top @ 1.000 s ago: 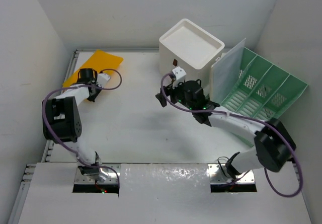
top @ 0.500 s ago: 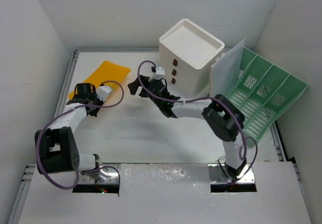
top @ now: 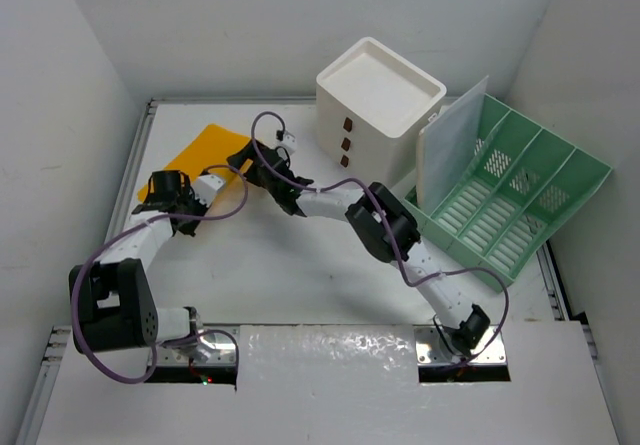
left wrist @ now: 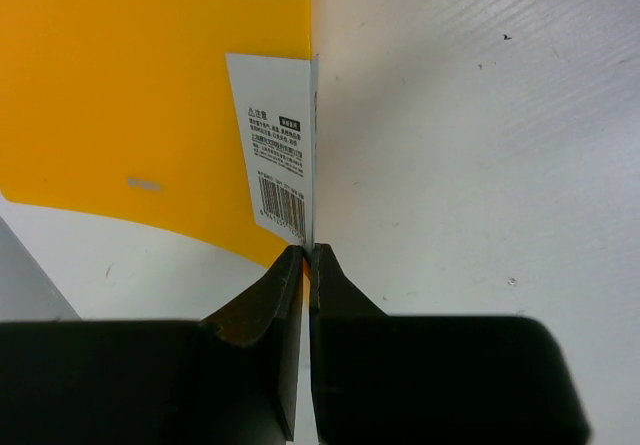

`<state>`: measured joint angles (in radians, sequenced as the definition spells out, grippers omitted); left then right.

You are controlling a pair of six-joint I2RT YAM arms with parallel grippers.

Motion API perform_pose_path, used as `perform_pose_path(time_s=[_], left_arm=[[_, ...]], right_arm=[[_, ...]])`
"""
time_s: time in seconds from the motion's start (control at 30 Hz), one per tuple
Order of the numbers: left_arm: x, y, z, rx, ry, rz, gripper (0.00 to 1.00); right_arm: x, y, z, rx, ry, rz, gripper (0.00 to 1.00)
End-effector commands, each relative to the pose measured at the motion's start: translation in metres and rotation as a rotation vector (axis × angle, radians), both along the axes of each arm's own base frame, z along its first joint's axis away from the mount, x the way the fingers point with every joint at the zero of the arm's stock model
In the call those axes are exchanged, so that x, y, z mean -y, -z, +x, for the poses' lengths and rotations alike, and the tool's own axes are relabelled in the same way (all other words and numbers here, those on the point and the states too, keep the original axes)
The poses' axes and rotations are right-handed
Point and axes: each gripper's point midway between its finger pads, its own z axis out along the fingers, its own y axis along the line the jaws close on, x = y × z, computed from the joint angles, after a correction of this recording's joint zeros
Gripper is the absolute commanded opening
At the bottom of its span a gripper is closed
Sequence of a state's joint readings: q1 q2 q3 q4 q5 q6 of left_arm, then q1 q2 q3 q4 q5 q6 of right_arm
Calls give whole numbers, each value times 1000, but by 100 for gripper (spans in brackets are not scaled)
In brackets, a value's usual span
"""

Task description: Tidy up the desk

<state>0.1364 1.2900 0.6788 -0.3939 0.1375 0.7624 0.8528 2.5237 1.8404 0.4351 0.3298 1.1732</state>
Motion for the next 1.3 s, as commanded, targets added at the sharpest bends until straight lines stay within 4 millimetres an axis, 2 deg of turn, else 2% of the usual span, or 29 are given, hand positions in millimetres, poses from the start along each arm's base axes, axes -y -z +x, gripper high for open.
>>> perform_pose_path(time_s=[0.0, 0.17, 0.23, 0.3, 0.33, 0.37, 0.4, 0.43, 0.47, 0.5, 0.53, 0.57, 0.6, 0.63, 0.67, 0.7, 0.73, 0.8, 0.83, 0.87, 0.9, 0.97, 1.0, 1.03, 1.1, 1.13, 1.17, 1.23, 1.27], left_arm=[[10, -15, 14, 78, 28, -43, 0], [9, -13, 11, 82, 48, -25, 0], [9, -13, 9, 94, 64, -14, 0], [9, -15, 10, 115, 75, -6, 0], [9, -18, 10, 133, 80, -4, 0], [11, -20, 11, 142, 88, -6, 0], [12, -21, 11, 151, 96, -7, 0], [13, -22, 11, 151, 99, -9, 0], [12, -21, 11, 146, 96, -11, 0], [12, -21, 11, 147, 92, -10, 0], [11, -22, 11, 142, 88, -8, 0], [12, -24, 10, 139, 87, -13, 6], [12, -30, 10, 136, 83, -18, 17], [13, -33, 10, 136, 74, -27, 39], [14, -41, 11, 150, 62, -42, 75], [14, -48, 11, 160, 53, -57, 97], [19, -61, 12, 177, 58, -96, 99], [12, -101, 18, 266, 18, -156, 100], [18, -115, 15, 285, 31, -210, 100], [7, -127, 15, 304, -27, -233, 100], [-2, -151, 19, 345, -63, -220, 99], [-20, -180, 22, 395, -152, -195, 99], [-30, -186, 23, 408, -196, -165, 99], [-36, -191, 23, 423, -236, -164, 99], [-49, -200, 28, 469, -297, -130, 100], [-51, -200, 29, 475, -322, -136, 100], [-54, -200, 32, 493, -336, -133, 100], [-59, -193, 34, 479, -367, -135, 100], [-58, -191, 35, 476, -368, -140, 100]], right_arm=[[-8, 1, 11, -58, 55, 62, 83], [-37, 9, 23, -16, -15, 103, 83], [-42, 20, 25, -37, -17, 143, 82], [-48, 24, 22, -63, -32, 205, 74], [-48, 33, 21, -73, -38, 199, 68], [-51, 30, 20, -64, -50, 199, 48], [-50, 32, 20, -53, -55, 181, 36], [-50, 18, 20, -29, -57, 198, 24], [-46, 24, 17, -25, -61, 174, 0], [-45, 19, 16, -12, -69, 169, 0], [-44, 2, 13, 20, -85, 171, 0], [-44, -7, 10, 73, -120, 124, 0], [-44, -45, 7, 145, -141, 140, 0], [-40, -43, 0, 170, -165, 96, 0], [-36, -54, -4, 247, -192, 27, 0], [-31, -66, -10, 291, -205, -4, 0], [-18, -96, -21, 358, -210, -21, 0], [1, -124, -31, 479, -207, -113, 0], [21, -153, -41, 571, -191, -163, 0], [31, -170, -47, 622, -186, -188, 0], [48, -200, -61, 715, -192, -235, 0], [63, -227, -76, 786, -205, -267, 0], [71, -231, -82, 821, -217, -315, 0], [80, -267, -96, 885, -223, -293, 0], [90, -288, -109, 935, -249, -321, 0], [93, -300, -117, 962, -262, -315, 0], [106, -331, -129, 1013, -243, -294, 0], [120, -356, -140, 1067, -226, -308, 0], [136, -383, -152, 1112, -196, -298, 0]])
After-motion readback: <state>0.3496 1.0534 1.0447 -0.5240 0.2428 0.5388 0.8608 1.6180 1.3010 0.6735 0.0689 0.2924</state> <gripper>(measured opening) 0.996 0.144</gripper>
